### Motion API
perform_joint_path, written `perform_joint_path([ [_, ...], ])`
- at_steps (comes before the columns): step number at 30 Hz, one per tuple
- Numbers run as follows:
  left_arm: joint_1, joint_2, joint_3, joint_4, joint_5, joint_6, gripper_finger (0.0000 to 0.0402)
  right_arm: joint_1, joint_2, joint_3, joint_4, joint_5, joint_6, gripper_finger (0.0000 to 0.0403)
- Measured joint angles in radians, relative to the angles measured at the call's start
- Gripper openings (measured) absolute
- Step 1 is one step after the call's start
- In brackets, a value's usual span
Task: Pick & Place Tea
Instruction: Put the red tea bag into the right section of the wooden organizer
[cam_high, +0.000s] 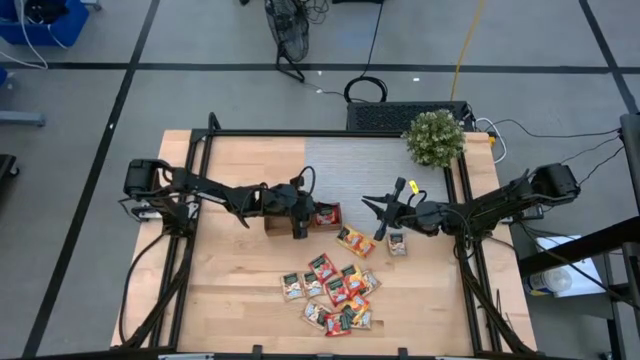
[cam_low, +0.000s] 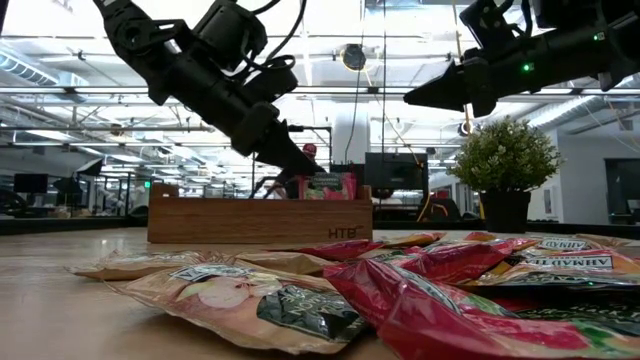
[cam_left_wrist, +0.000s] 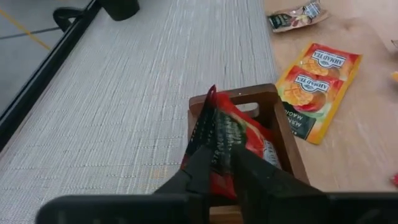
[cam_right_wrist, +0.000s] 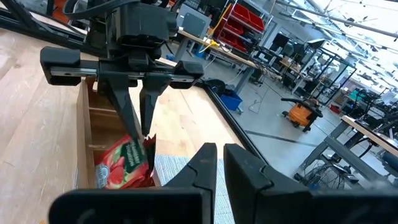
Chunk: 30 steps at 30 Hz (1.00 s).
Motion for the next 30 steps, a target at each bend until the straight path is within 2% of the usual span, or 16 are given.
perform_joint_path([
  [3, 0.000, -0.004, 0.000, 0.007, -0.020, 0.000, 0.0092, 0.000, 0.000, 0.000, 0.000, 0.000, 0.002, 0.0018],
  [8, -0.003, -0.038, -0.001, 0.006, -0.116, 0.003, 0.0124, 0.000, 0.000, 0.000, -0.002, -0.001, 0.026, 0.0018],
  [11, -0.012, -0.081, -0.001, 0.007, -0.129, 0.005, 0.0138, 0.002, 0.000, 0.001, -0.026, -0.007, 0.027, 0.0018],
  [16, -0.042, -0.194, -0.001, 0.004, -0.120, -0.031, 0.0160, 0.002, 0.000, 0.001, -0.060, -0.132, 0.026, 0.0018],
  [19, -0.048, -0.266, -0.001, -0.001, -0.042, -0.093, 0.0178, 0.002, 0.000, 0.001, -0.069, -0.239, 0.015, 0.0022],
  [23, -0.047, -0.324, 0.000, -0.049, 0.009, -0.133, 0.0207, 0.009, 0.000, 0.002, -0.077, -0.393, 0.026, 0.0059],
  [26, -0.047, -0.328, 0.000, -0.078, -0.001, -0.133, 0.0226, 0.045, 0.012, 0.036, -0.152, -0.392, 0.053, 0.0107],
  [30, -0.047, -0.327, -0.001, -0.076, -0.021, -0.131, 0.0243, 0.120, 0.087, 0.164, -0.372, -0.378, 0.067, 0.0168],
])
